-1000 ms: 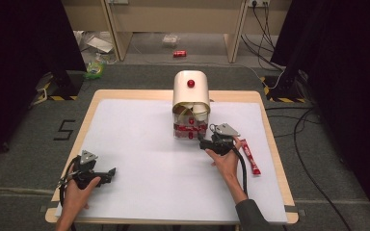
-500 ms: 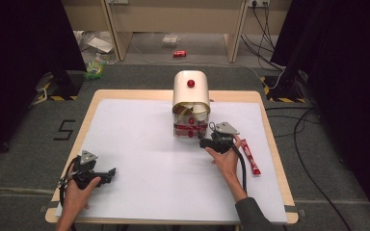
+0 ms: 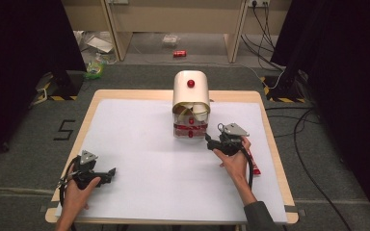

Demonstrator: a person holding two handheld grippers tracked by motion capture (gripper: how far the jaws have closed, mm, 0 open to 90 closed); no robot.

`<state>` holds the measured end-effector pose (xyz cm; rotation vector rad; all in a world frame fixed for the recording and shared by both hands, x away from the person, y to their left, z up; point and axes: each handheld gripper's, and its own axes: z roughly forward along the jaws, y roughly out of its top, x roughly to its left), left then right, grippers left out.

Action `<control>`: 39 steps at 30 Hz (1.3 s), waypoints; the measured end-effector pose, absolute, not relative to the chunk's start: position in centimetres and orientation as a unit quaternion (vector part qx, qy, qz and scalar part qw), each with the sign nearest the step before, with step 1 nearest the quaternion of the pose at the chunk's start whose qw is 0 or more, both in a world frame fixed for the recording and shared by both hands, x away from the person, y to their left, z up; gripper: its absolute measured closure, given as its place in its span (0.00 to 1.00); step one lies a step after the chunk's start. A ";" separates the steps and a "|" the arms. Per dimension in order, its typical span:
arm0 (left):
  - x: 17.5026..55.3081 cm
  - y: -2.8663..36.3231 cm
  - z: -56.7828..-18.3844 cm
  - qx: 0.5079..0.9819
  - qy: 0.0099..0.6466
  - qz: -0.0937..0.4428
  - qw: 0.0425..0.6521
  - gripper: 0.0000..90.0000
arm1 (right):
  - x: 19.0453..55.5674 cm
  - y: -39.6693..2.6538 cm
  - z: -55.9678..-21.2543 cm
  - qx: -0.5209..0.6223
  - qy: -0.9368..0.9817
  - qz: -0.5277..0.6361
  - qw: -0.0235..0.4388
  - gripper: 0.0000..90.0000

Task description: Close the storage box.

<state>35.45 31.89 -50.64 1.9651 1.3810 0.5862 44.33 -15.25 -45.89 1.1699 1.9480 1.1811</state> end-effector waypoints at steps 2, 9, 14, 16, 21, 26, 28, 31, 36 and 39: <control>35.5 31.9 -50.6 0.751 0.527 0.224 0.328 0.00 | 44.1 -15.3 -45.8 0.438 0.731 0.440 0.285 0.25; 35.5 31.9 -50.6 0.751 0.528 0.224 0.328 0.00 | 43.1 -15.5 -45.6 0.433 0.736 0.438 0.279 0.25; 35.5 31.9 -50.6 0.751 0.528 0.224 0.328 0.00 | 41.6 -16.0 -45.6 0.427 0.746 0.431 0.274 0.24; 35.4 31.9 -50.6 0.751 0.527 0.224 0.328 0.00 | 41.0 -16.4 -45.6 0.427 0.747 0.430 0.274 0.24; 35.4 31.9 -50.6 0.751 0.527 0.224 0.328 0.00 | 40.0 -17.5 -45.5 0.431 0.745 0.431 0.272 0.24; 35.4 31.9 -50.6 0.751 0.527 0.225 0.328 0.00 | 39.3 -18.5 -45.4 0.438 0.741 0.431 0.271 0.24; 35.4 31.9 -50.6 0.751 0.527 0.225 0.328 0.00 | 39.1 -18.8 -45.5 0.438 0.741 0.430 0.271 0.24; 35.4 31.9 -50.6 0.751 0.527 0.225 0.328 0.00 | 38.8 -19.2 -45.6 0.441 0.743 0.428 0.267 0.24; 35.4 31.9 -50.6 0.751 0.527 0.225 0.328 0.00 | 38.3 -19.6 -45.9 0.443 0.745 0.424 0.263 0.24; 35.4 31.9 -50.6 0.751 0.527 0.226 0.328 0.00 | 38.1 -19.8 -45.9 0.442 0.747 0.423 0.262 0.24</control>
